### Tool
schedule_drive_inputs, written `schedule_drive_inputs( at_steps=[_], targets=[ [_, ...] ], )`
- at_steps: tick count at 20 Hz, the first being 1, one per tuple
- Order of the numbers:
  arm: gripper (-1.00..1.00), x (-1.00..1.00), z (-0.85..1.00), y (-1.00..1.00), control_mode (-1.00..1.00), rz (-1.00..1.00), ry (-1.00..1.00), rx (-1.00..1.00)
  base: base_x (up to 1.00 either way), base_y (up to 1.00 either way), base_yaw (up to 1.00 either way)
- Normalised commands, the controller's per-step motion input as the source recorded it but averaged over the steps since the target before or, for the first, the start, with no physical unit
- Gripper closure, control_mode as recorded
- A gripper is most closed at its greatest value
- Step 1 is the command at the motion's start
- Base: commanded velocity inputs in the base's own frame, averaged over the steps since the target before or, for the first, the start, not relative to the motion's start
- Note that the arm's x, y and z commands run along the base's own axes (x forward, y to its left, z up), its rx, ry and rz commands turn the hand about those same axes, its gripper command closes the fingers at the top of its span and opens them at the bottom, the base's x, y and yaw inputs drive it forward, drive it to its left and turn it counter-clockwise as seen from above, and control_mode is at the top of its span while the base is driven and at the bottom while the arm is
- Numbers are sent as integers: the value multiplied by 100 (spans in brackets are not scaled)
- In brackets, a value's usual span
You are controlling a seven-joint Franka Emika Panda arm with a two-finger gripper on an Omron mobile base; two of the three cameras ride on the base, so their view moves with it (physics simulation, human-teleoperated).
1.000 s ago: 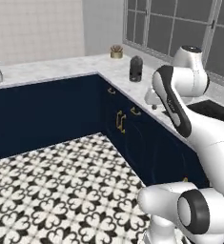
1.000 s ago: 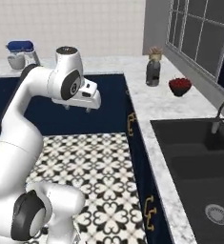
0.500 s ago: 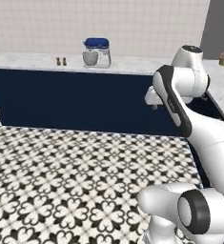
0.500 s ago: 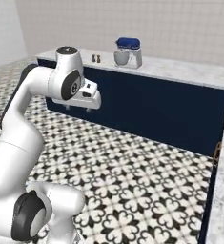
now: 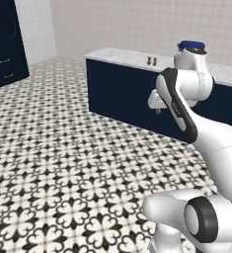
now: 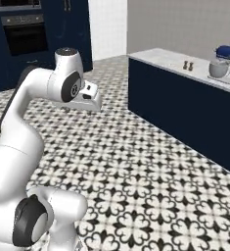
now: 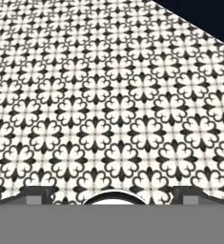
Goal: Navigate to the range hood.
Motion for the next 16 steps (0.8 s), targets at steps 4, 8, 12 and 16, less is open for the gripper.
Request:
schedule_drive_inputs(
  at_steps=[4,8,12,16],
  targets=[
    [-100,0,0,0,100,0,0,0,13,15,66],
    [-100,0,0,0,100,0,0,0,16,25,64],
    [-100,0,0,0,100,0,0,0,19,22,66],
    [-100,0,0,0,100,0,0,0,22,14,66]
  ],
)
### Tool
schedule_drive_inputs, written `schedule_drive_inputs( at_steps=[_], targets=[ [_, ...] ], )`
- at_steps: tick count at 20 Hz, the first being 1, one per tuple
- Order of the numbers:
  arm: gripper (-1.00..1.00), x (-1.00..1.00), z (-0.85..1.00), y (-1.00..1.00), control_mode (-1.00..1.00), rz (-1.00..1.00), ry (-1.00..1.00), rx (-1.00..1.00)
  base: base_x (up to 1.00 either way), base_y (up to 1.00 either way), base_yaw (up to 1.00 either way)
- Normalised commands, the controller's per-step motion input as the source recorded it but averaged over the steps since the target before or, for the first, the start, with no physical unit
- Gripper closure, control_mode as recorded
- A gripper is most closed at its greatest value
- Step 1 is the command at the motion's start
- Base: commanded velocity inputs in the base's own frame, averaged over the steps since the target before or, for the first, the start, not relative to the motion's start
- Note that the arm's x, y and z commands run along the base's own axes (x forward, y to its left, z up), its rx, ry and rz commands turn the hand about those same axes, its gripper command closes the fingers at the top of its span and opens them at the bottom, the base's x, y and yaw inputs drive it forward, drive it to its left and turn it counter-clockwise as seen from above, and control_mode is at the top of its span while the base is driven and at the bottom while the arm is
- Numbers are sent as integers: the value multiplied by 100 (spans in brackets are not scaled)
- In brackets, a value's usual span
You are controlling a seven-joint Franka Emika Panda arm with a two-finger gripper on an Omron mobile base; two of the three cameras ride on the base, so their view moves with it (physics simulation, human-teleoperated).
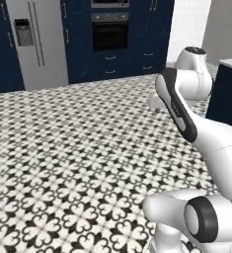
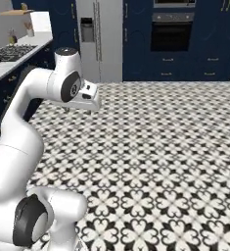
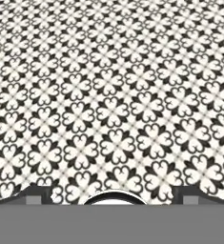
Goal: Navigate to the range hood.
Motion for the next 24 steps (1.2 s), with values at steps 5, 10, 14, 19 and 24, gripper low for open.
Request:
schedule_drive_inputs(
  at_steps=[5,10,14,19,24],
  targets=[
    [-100,0,0,0,100,0,0,0,42,0,69],
    [-100,0,0,0,100,0,0,0,94,-15,58],
    [-100,0,0,0,100,0,0,0,100,-36,58],
    [-100,0,0,0,100,0,0,0,100,-64,50],
    [-100,0,0,0,100,0,0,0,100,-94,37]
  ],
)
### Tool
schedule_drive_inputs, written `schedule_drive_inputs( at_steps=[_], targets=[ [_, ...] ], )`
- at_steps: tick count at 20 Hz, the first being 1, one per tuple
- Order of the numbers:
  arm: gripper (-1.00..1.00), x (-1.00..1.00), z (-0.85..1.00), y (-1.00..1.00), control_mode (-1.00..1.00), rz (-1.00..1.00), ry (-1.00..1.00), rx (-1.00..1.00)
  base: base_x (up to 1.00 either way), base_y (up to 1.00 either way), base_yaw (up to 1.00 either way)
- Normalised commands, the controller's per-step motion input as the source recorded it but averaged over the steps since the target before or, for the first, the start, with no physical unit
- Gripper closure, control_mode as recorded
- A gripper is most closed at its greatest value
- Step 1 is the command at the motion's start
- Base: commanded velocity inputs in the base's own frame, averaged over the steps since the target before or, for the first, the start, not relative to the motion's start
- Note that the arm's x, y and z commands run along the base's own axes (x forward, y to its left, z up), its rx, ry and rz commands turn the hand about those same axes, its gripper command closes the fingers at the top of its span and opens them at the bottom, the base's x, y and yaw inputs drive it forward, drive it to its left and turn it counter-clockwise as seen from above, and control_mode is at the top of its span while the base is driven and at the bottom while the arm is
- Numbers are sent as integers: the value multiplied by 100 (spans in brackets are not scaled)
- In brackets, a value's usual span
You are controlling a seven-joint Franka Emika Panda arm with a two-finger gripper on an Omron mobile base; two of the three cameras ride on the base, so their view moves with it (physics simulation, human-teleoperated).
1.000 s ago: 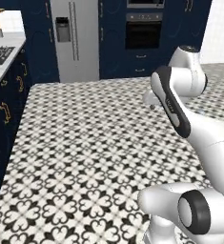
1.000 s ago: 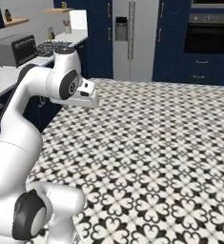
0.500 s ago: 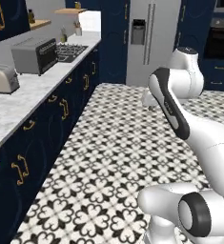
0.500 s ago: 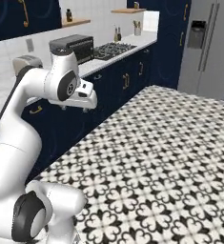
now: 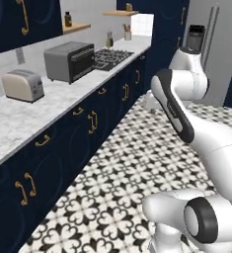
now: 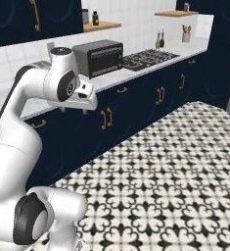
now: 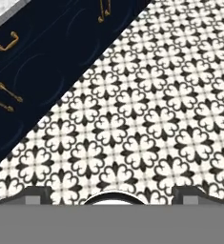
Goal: Navigate to the range hood.
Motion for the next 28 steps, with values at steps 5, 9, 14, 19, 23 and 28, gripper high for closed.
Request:
schedule_drive_inputs(
  at_steps=[5,9,14,19,23,28],
  targets=[
    [-100,0,0,0,100,0,0,0,100,-99,35],
    [-100,0,0,0,100,0,0,0,100,-99,36],
    [-100,0,0,0,100,0,0,0,97,-100,33],
    [-100,0,0,0,100,0,0,0,92,-100,34],
    [-100,0,0,0,100,0,0,0,81,-100,35],
    [-100,0,0,0,100,0,0,0,80,-100,35]
  ],
)
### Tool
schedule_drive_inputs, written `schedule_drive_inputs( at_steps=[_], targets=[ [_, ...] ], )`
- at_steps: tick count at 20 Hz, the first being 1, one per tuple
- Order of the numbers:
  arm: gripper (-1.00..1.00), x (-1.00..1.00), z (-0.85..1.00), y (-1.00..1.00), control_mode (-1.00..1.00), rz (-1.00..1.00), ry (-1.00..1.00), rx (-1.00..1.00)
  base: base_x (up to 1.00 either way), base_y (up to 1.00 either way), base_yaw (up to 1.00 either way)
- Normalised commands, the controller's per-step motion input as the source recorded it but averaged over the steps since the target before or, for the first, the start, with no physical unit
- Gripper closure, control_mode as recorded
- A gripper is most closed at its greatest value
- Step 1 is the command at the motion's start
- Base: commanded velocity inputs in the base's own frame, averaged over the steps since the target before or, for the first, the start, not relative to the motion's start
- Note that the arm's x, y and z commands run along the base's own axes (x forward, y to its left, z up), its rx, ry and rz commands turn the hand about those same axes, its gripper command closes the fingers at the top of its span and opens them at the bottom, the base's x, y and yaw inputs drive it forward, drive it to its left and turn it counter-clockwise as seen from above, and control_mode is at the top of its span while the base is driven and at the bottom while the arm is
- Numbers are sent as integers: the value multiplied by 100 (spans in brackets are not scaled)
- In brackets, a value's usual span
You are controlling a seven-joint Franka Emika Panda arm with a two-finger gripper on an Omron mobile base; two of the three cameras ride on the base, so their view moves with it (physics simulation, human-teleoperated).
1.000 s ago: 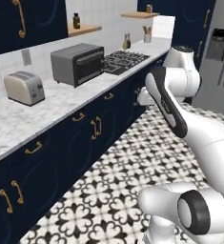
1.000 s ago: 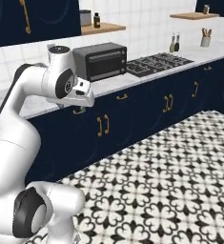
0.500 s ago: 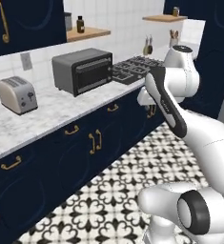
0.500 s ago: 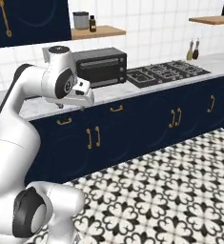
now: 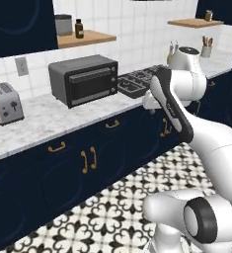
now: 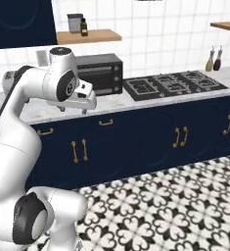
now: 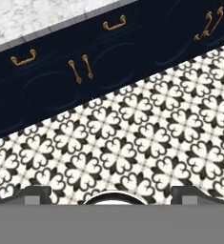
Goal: Navigate to the range hood.
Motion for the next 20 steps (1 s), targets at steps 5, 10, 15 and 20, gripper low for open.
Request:
schedule_drive_inputs(
  at_steps=[5,10,15,20],
  targets=[
    [-100,0,0,0,100,0,0,0,80,-100,36],
    [-100,0,0,0,100,0,0,0,82,-100,36],
    [-100,0,0,0,100,0,0,0,98,-100,30],
    [-100,0,0,0,100,0,0,0,100,-100,25]
  ],
)
